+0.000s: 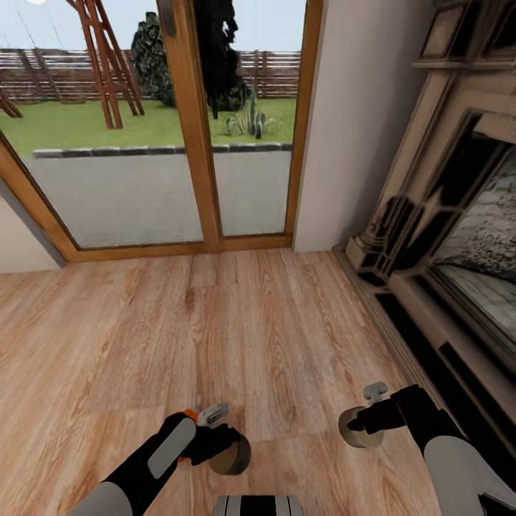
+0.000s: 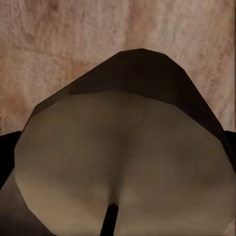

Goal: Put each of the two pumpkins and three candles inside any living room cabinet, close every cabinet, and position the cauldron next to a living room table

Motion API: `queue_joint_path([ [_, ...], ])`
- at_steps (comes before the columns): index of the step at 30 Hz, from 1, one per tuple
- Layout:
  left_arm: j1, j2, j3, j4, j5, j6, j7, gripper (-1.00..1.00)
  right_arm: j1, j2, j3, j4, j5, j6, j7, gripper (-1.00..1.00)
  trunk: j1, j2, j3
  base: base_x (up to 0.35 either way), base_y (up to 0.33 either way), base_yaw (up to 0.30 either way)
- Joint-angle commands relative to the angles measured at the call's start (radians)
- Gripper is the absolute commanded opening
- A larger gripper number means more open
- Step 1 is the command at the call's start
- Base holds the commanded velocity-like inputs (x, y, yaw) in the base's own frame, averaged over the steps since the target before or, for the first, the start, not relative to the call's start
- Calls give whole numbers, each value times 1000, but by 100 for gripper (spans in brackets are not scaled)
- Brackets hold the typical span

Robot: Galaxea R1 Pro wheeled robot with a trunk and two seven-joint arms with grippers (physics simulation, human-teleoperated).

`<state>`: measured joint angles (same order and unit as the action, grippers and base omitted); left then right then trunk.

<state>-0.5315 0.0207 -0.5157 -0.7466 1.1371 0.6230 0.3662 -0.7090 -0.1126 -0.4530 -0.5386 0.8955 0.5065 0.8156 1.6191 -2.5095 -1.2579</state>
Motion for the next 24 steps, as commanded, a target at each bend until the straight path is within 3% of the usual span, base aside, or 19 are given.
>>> queue_joint_path([
  [1,-1,-2,-5,5,9,-1,10,-100,1,2,-6,1,7,3,6,-100,-1,0,3,0,0,0],
  [16,-1,-8,-6,40,9,-29,10,-100,6,8,-4,50,8,-23,-1,-100,-7,3,61,0,0,0],
  [24,-1,-10,-6,77,9,-44,10,-100,6,29,-5,110,5,-78,-78,-100,-11,5,92,0,0,0],
])
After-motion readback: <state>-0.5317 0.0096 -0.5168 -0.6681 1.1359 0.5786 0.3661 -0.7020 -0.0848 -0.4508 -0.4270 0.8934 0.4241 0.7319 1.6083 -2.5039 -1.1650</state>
